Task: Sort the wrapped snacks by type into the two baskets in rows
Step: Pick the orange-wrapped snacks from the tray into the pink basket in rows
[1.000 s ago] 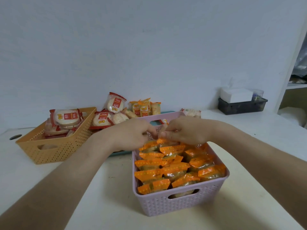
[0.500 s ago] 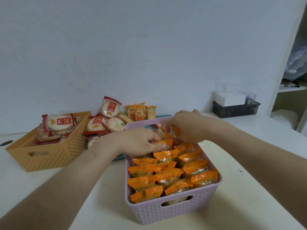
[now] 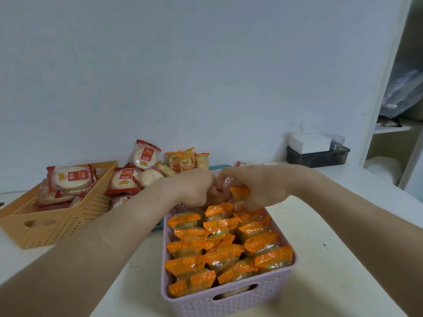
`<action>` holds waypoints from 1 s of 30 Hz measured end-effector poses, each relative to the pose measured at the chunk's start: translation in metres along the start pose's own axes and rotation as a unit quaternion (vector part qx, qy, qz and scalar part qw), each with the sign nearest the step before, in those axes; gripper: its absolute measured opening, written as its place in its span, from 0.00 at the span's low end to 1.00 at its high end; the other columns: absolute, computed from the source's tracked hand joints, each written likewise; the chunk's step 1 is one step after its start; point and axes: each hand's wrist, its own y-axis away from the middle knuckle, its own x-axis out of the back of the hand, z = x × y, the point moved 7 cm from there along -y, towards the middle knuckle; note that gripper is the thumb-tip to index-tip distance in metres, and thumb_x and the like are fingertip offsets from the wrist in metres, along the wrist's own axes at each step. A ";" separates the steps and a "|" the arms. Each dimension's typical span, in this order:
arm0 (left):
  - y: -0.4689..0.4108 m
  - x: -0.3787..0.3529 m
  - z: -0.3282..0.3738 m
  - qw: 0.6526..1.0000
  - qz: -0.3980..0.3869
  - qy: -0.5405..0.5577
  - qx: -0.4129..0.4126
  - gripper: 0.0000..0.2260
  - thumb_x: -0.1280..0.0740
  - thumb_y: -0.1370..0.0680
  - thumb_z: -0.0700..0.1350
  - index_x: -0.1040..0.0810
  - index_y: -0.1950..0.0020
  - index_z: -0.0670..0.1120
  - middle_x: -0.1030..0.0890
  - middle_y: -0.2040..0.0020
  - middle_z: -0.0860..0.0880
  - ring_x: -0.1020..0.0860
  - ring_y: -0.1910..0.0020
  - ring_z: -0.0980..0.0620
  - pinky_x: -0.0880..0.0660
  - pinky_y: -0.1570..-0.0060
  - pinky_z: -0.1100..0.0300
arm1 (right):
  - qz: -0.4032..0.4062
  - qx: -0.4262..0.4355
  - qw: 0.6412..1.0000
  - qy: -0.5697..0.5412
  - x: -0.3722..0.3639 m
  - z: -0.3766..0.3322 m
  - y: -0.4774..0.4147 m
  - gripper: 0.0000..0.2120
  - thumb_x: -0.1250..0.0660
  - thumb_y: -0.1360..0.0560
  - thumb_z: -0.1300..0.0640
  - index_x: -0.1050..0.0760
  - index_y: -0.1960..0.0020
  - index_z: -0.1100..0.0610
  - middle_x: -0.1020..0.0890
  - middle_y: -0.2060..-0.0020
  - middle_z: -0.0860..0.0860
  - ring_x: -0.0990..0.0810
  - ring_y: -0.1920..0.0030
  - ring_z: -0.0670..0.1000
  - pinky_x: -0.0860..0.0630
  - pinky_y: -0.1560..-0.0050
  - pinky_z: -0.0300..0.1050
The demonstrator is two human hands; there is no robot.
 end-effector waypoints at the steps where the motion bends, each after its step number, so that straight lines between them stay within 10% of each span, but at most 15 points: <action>1: 0.000 0.005 0.000 1.000 0.022 -0.012 -0.012 0.04 0.32 0.25 0.44 0.24 0.53 0.52 0.21 0.59 0.51 0.22 0.60 0.51 0.26 0.66 0.57 | -0.036 -0.003 0.999 -0.039 -0.001 0.002 0.001 0.26 0.29 0.26 0.52 0.36 0.33 0.46 0.23 0.40 0.46 0.24 0.42 0.50 0.23 0.44 0.46; 7: 0.030 0.035 -0.022 0.986 0.151 -0.061 0.022 0.12 0.27 0.29 0.53 0.31 0.55 0.55 0.26 0.60 0.56 0.28 0.61 0.55 0.32 0.65 0.58 | 0.017 -0.005 0.999 -0.028 0.014 -0.002 -0.023 0.20 0.36 0.22 0.46 0.26 0.33 0.50 0.23 0.42 0.42 0.25 0.45 0.44 0.28 0.41 0.43; 12: 0.044 0.016 -0.029 0.996 0.054 -0.061 0.029 0.12 0.31 0.27 0.60 0.21 0.53 0.52 0.20 0.60 0.53 0.22 0.61 0.53 0.24 0.63 0.55 | -0.044 -0.047 0.998 0.007 0.013 -0.008 -0.050 0.12 0.35 0.23 0.52 0.18 0.44 0.54 0.15 0.51 0.47 0.17 0.51 0.49 0.20 0.44 0.49; 16: 0.052 0.013 -0.030 0.999 -0.007 0.014 0.028 0.24 0.41 0.22 0.63 0.22 0.64 0.45 0.22 0.68 0.47 0.26 0.70 0.52 0.31 0.68 0.59 | -0.107 -0.076 0.988 -0.076 0.011 -0.010 -0.056 0.12 0.35 0.22 0.57 0.20 0.41 0.59 0.14 0.52 0.52 0.15 0.53 0.52 0.18 0.53 0.44; 22: 0.049 0.017 -0.021 0.999 0.023 0.026 -0.003 0.20 0.41 0.20 0.59 0.20 0.62 0.47 0.21 0.66 0.47 0.25 0.68 0.53 0.35 0.70 0.62 | -0.156 -0.091 0.976 0.124 -0.013 -0.013 -0.078 0.21 0.39 0.20 0.57 0.33 0.27 0.54 0.24 0.36 0.55 0.20 0.46 0.51 0.24 0.63 0.35; 26: 0.048 0.008 -0.009 0.992 0.011 0.124 -0.032 0.21 0.43 0.21 0.63 0.19 0.61 0.50 0.22 0.67 0.50 0.26 0.68 0.57 0.30 0.66 0.61 | -0.193 -0.058 0.962 0.184 -0.029 -0.018 -0.081 0.24 0.41 0.19 0.61 0.40 0.24 0.54 0.31 0.29 0.54 0.32 0.31 0.55 0.30 0.41 0.46; 30: 0.048 -0.003 -0.001 0.987 -0.015 0.155 -0.046 0.16 0.40 0.20 0.59 0.17 0.48 0.53 0.17 0.55 0.57 0.22 0.57 0.62 0.25 0.53 0.62 | -0.177 -0.047 0.955 0.234 -0.036 -0.019 -0.090 0.19 0.38 0.21 0.63 0.30 0.31 0.58 0.25 0.36 0.56 0.27 0.37 0.55 0.31 0.37 0.48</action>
